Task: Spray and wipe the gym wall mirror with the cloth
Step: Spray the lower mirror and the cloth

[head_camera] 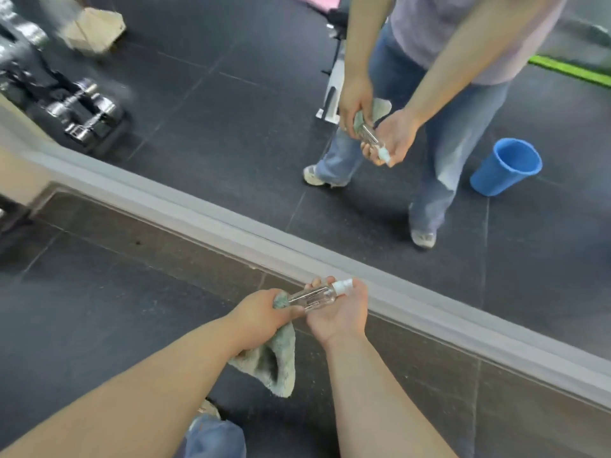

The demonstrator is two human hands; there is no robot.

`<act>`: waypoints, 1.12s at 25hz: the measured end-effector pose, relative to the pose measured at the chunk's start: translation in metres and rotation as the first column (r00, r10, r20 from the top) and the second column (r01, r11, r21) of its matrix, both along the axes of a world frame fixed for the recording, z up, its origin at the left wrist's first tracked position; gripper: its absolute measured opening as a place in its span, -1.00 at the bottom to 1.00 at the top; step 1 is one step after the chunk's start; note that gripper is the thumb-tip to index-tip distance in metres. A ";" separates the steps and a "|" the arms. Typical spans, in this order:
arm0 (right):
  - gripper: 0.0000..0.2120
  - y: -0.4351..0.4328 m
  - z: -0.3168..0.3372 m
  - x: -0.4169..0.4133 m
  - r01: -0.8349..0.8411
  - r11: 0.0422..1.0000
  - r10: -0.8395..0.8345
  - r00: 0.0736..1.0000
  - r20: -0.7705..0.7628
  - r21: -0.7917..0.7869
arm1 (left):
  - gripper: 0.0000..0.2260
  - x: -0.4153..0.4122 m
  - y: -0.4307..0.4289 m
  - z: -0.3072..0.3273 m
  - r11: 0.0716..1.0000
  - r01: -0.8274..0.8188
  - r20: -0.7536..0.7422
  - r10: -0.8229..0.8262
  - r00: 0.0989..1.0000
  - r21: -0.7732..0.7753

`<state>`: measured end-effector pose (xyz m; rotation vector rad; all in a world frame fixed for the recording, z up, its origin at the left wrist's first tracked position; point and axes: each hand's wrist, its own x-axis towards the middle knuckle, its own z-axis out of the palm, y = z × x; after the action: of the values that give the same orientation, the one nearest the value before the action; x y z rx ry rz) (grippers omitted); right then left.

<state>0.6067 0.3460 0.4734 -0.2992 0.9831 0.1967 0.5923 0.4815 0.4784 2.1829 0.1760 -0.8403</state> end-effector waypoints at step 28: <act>-0.66 0.715 -0.009 0.303 -0.224 0.973 0.228 0.971 -0.067 0.062 | -0.70 0.272 0.706 -0.003 0.977 -0.167 -0.045 0.174 0.984 0.130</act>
<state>0.9096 1.0614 0.4640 -0.3563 1.0146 0.4447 0.8646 1.1880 0.4752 2.2243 0.4493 -0.8117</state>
